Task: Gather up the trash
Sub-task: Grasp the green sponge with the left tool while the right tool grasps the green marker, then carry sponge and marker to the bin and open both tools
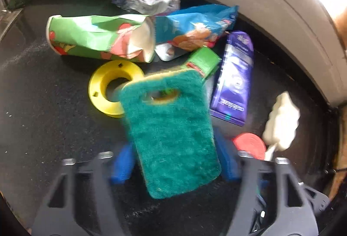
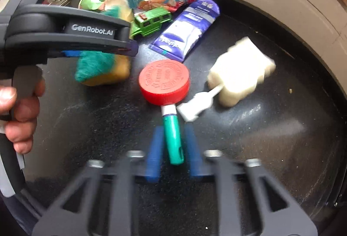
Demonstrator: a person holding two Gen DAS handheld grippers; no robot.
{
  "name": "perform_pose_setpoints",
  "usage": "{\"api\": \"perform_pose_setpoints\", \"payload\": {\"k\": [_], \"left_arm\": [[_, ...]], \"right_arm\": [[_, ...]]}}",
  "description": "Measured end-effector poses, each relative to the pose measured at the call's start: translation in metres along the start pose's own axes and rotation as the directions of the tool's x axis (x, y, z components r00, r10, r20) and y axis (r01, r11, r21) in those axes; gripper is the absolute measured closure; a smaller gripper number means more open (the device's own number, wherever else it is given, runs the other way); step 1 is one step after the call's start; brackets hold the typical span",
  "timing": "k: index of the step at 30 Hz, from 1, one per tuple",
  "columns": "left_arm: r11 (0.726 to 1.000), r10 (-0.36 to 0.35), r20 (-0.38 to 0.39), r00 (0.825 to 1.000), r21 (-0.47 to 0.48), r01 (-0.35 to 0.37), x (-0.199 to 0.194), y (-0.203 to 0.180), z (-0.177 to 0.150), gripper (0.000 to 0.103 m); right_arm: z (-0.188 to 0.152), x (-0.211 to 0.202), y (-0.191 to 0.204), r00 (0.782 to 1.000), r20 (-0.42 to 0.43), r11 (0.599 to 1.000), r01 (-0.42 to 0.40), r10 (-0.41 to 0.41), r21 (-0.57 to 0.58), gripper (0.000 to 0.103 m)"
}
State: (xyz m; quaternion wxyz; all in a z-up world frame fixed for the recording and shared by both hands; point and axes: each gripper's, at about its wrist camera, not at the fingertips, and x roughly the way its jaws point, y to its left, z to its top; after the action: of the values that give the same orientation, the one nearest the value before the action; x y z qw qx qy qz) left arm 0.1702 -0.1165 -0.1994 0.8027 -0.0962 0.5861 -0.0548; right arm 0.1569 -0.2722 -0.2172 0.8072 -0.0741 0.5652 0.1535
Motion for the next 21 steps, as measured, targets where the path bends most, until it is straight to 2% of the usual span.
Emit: {"api": "perform_pose_setpoints", "payload": {"k": [3,8,15,21], "left_arm": [[1.0,-0.018,-0.007,1.0,-0.011,0.017,-0.01,0.004,-0.004,0.046],[0.998,-0.008,0.029,1.0,0.059,0.006,-0.039,0.004,-0.016,0.046],[0.993,0.002,0.072,0.997,0.119,-0.01,-0.076,0.008,-0.048,0.046],[0.989,0.004,0.065,0.998,0.146,-0.014,-0.09,0.029,-0.078,0.046]], "right_arm": [[-0.004,-0.006,0.003,1.0,-0.007,1.0,-0.012,0.012,0.002,0.088],[-0.012,-0.033,0.007,1.0,0.013,1.0,-0.018,0.018,0.022,0.089],[-0.036,-0.073,0.02,0.999,0.047,0.999,-0.005,0.003,0.046,0.089],[-0.063,-0.08,0.015,1.0,0.028,0.992,-0.016,0.013,0.124,0.089]]}}
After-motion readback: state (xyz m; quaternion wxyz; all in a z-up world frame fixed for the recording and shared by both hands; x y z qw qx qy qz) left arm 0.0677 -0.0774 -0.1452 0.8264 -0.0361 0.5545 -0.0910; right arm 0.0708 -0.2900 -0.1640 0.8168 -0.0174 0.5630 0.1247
